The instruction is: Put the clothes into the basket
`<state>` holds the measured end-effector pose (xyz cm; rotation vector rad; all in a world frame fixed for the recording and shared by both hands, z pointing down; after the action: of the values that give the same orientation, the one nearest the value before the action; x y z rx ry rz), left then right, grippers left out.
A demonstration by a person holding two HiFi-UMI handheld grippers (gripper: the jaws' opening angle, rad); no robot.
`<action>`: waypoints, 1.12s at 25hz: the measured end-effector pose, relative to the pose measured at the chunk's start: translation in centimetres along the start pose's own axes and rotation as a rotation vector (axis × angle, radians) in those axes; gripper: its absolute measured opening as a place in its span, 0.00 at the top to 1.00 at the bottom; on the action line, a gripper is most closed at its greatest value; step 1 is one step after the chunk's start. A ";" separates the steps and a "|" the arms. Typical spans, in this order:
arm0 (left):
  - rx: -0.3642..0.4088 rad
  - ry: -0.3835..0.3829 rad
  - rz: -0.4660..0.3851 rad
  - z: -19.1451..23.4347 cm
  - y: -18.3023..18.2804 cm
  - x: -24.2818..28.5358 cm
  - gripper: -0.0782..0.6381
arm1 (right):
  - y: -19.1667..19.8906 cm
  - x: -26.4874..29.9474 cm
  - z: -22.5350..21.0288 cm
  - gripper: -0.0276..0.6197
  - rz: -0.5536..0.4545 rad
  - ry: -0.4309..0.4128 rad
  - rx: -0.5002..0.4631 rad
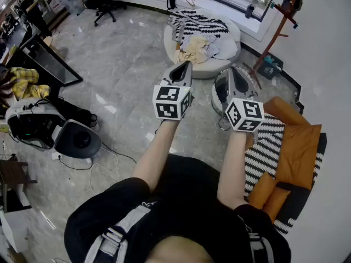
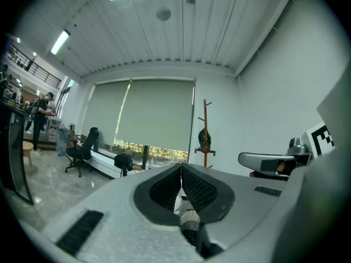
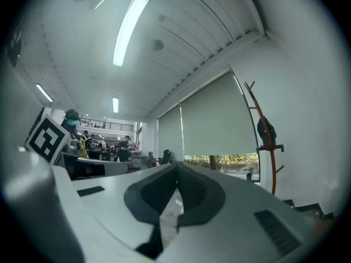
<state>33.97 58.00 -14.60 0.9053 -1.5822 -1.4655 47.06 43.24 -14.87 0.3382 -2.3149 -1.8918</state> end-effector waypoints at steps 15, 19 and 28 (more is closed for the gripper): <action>-0.056 -0.031 -0.014 7.2 1.1 0.5 0.88 | 1.1 4.9 2.5 0.94 -0.006 0.068 0.021; -0.079 -0.025 -0.014 9.9 2.2 -0.8 0.88 | 1.5 6.1 4.2 0.94 -0.021 0.062 0.043; -0.002 -0.141 -0.001 14.6 3.0 -2.1 0.88 | 1.7 9.4 6.8 0.94 -0.006 0.017 0.028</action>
<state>21.79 66.58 -12.22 0.8169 -1.6812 -1.5604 36.22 47.59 -14.93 0.3635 -2.3347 -1.8534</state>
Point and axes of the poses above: the fingertips, and each gripper's own axes: x forward along the fingers, z to its left, y out of its underside, the point moved 7 cm from there along -x, backward along the fingers, and after that the axes turned 8 degrees about x, right-handed, at the moved point
